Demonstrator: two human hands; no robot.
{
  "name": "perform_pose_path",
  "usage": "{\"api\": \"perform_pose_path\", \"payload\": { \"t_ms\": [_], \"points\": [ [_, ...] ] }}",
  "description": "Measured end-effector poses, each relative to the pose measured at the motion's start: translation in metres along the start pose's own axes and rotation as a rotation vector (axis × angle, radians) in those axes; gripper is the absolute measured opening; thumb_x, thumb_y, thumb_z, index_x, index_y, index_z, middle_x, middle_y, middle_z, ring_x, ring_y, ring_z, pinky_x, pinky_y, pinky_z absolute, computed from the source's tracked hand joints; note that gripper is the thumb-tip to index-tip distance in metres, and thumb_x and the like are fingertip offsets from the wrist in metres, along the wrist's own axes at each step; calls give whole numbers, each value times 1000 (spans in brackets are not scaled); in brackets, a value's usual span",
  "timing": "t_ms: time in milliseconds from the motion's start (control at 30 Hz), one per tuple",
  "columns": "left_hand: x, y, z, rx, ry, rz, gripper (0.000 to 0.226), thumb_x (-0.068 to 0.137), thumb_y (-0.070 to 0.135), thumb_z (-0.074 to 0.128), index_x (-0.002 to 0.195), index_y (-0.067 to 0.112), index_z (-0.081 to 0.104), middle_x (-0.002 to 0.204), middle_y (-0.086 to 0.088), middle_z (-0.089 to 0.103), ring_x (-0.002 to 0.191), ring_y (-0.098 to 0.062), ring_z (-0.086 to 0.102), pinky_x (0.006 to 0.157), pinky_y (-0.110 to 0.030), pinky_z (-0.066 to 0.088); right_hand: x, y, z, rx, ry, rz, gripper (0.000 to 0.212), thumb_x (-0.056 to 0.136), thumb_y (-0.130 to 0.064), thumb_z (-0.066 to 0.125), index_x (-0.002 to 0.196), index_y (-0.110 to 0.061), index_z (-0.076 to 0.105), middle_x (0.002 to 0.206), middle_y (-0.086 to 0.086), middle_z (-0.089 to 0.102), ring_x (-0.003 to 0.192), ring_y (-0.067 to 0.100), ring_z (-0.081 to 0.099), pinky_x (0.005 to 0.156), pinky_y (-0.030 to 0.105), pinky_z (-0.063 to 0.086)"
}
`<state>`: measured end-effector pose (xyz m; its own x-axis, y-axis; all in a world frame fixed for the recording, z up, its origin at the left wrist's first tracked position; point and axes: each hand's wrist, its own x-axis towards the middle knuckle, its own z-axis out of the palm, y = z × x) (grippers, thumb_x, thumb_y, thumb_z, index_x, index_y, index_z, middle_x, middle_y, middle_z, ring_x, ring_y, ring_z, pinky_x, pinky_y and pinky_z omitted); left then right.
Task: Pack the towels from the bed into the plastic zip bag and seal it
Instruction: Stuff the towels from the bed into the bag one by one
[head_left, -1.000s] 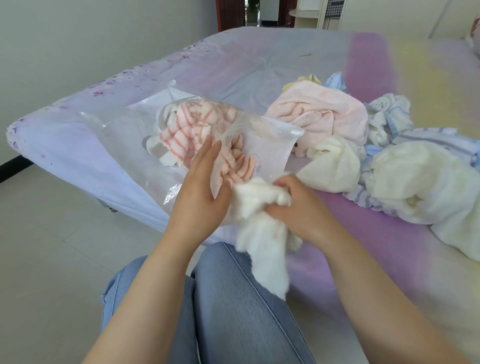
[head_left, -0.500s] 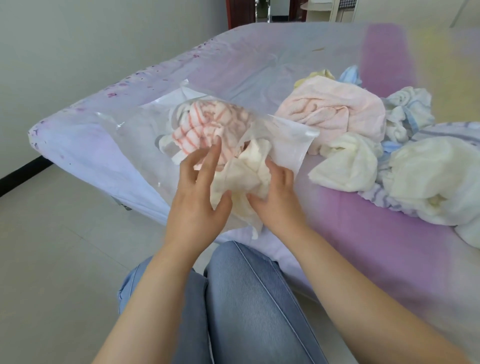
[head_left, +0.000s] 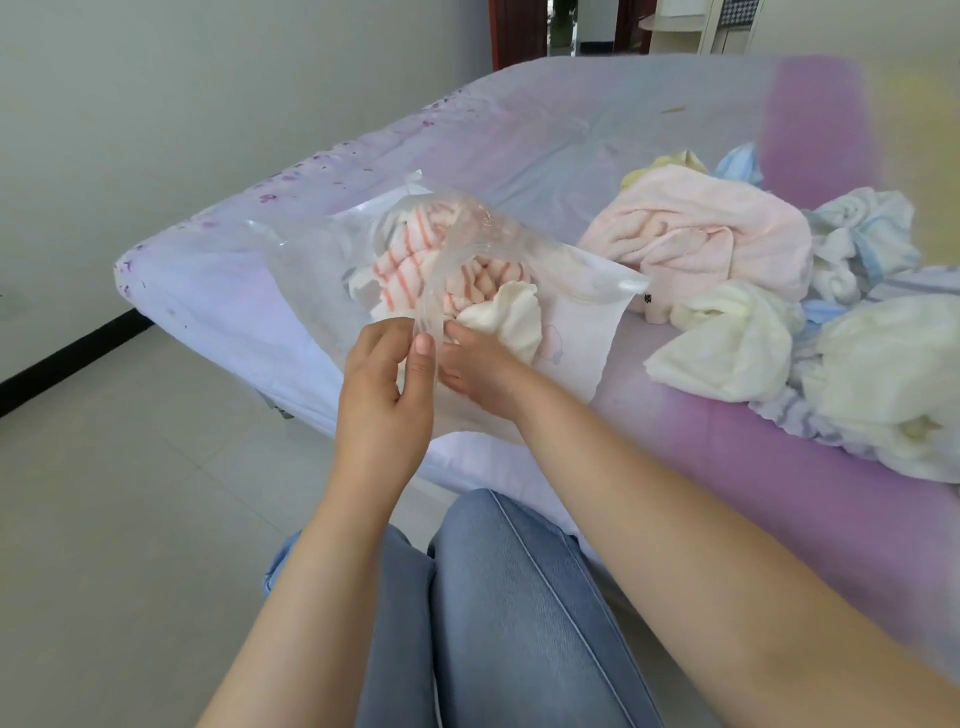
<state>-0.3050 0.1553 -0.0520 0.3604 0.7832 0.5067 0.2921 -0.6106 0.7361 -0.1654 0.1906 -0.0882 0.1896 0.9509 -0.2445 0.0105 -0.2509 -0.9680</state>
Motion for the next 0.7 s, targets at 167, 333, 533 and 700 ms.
{"api": "perform_pose_path", "payload": {
  "t_ms": [167,333,533,700],
  "points": [
    [-4,-8,12,-99,-22,-27,31,101,36,39,107,16,62,99,33,55,104,10,49,89,-14,38,-58,42,-32,-199,279,-266,28,95,-14,45,109,-32,60,95,-11,70,74,4,67,71,21,52],
    [-9,-3,28,-110,-48,-43,23,99,37,46,89,21,59,121,30,55,125,-11,51,102,-36,41,-108,67,-92,-365,893,-449,25,88,-10,50,97,-30,63,98,-19,66,89,2,57,79,26,49],
    [-13,-1,27,-125,-9,-51,23,96,39,50,80,24,57,123,19,60,126,-11,51,104,-42,41,-88,67,-154,-744,1080,28,66,83,-17,60,142,-29,33,159,9,4,143,37,14,113,47,19],
    [-15,-5,17,-158,6,-92,22,91,49,50,74,35,56,119,30,57,126,-7,51,106,-38,39,-73,77,-167,-900,943,238,70,86,-13,58,146,-11,22,129,22,51,118,39,50,92,42,41]
  ]
}}
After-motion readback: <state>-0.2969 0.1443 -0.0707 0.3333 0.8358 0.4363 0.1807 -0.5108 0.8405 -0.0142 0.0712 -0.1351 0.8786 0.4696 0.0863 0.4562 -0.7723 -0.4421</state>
